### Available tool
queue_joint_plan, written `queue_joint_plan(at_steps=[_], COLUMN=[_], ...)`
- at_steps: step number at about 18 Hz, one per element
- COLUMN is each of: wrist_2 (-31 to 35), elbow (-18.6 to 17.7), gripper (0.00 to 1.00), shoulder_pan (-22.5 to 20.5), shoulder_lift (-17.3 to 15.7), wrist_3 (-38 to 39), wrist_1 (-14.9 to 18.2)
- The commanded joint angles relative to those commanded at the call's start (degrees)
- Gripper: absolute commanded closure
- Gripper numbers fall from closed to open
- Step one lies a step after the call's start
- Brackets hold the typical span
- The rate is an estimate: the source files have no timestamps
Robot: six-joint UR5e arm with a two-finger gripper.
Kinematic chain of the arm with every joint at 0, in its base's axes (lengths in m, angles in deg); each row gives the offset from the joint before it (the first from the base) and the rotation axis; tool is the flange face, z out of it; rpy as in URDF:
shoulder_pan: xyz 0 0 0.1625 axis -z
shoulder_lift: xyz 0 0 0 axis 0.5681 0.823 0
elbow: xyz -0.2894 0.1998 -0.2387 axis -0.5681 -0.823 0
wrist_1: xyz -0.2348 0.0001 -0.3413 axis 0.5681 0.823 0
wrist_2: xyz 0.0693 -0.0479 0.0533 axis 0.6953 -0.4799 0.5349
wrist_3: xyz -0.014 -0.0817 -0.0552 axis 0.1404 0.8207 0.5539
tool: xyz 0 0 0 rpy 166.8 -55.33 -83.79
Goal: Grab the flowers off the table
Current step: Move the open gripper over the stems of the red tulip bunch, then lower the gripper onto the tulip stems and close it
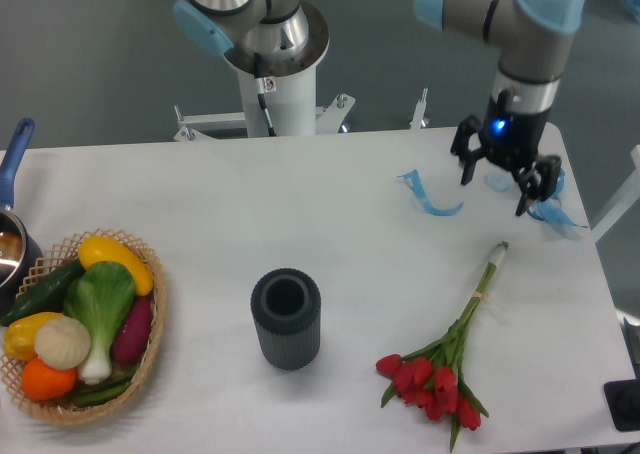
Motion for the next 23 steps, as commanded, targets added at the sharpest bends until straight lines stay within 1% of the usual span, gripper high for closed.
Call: queue_joint_plan(at_steps=[1, 2, 4, 6, 7, 8, 11, 12, 14, 16, 17, 20, 23], wrist_2=[0.0, 0.0, 0.0, 0.0, 0.0, 0.0, 0.0, 0.0, 0.0, 0.0, 0.0, 0.1, 0.1], elbow=[1.2, 2.3, 3.5, 4.3, 4.3, 4.3, 4.8, 5.5, 7.6, 9.1, 9.5, 9.4, 8.0], gripper=[0.0, 0.0, 0.0, 0.0, 0.0, 0.0, 0.0, 0.0, 0.0, 0.0, 0.0, 0.0, 0.0], shoulder_pan=[1.0, 1.8, 3.2, 3.8, 4.1, 4.2, 4.3, 4.3, 4.3, 4.9, 5.3, 5.4, 5.6], shoulder_lift=[1.9, 3.2, 4.8, 7.1, 8.1, 8.5, 10.1, 10.5, 12.4, 14.4, 15.0, 15.8, 15.8], wrist_3=[2.5, 5.3, 8.4, 9.0, 8.8, 8.8, 9.2, 9.2, 11.0, 13.1, 13.1, 13.2, 13.1], wrist_1=[-0.8, -1.6, -1.8, -3.4, -4.8, -5.9, -7.1, -7.2, -7.4, -9.3, -10.2, -10.5, -11.2])
